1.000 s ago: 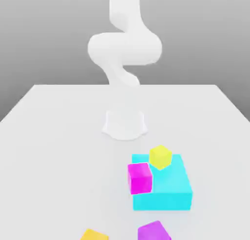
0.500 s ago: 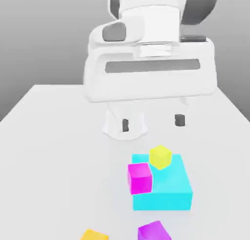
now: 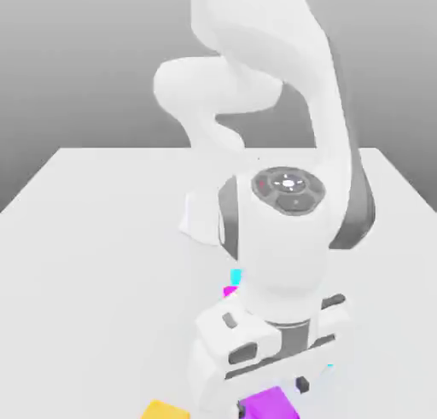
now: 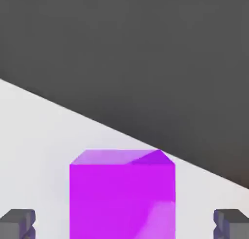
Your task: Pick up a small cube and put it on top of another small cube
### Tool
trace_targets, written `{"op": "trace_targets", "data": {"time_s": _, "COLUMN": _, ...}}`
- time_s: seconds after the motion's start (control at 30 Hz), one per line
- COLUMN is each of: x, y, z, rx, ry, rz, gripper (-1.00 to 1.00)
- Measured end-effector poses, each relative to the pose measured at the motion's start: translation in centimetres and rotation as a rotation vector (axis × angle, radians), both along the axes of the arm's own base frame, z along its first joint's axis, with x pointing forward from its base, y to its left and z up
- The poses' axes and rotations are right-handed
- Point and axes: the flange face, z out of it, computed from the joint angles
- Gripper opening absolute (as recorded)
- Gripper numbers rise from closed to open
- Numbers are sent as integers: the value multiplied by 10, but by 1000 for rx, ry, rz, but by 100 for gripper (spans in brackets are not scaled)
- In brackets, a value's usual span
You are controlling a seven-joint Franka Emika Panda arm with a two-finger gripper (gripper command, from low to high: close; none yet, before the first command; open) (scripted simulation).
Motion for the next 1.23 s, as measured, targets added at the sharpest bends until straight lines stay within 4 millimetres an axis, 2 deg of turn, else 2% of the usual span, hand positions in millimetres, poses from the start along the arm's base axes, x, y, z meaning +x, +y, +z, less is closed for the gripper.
{"op": "trace_targets", "data": {"time_s": 0.2, "x": 0, "y": 0, "z": -4, "rx": 0, "ry": 1, "rz": 0, "gripper": -100}}
{"op": "trace_targets", "data": {"time_s": 0.23, "x": 0, "y": 0, "z": 0, "rx": 0, "ry": 1, "rz": 0, "gripper": -100}}
{"op": "trace_targets", "data": {"time_s": 0.4, "x": -3, "y": 0, "z": 60, "rx": 3, "ry": 1, "rz": -11, "gripper": -100}}
{"op": "trace_targets", "data": {"time_s": 0.67, "x": -53, "y": -11, "z": 131, "rx": 30, "ry": 7, "rz": -211, "gripper": -100}}
{"op": "trace_targets", "data": {"time_s": 0.93, "x": -116, "y": -24, "z": 178, "rx": 13, "ry": 4, "rz": -420, "gripper": -100}}
{"op": "trace_targets", "data": {"time_s": 1.0, "x": -126, "y": -27, "z": 174, "rx": 5, "ry": 2, "rz": -455, "gripper": -100}}
{"op": "trace_targets", "data": {"time_s": 1.13, "x": -129, "y": -28, "z": 129, "rx": 1, "ry": 1, "rz": -467, "gripper": -100}}
{"op": "trace_targets", "data": {"time_s": 1.17, "x": -130, "y": -27, "z": 122, "rx": 1, "ry": 1, "rz": -467, "gripper": 100}}
{"op": "trace_targets", "data": {"time_s": 1.23, "x": -130, "y": -27, "z": 122, "rx": 1, "ry": 1, "rz": -467, "gripper": 100}}
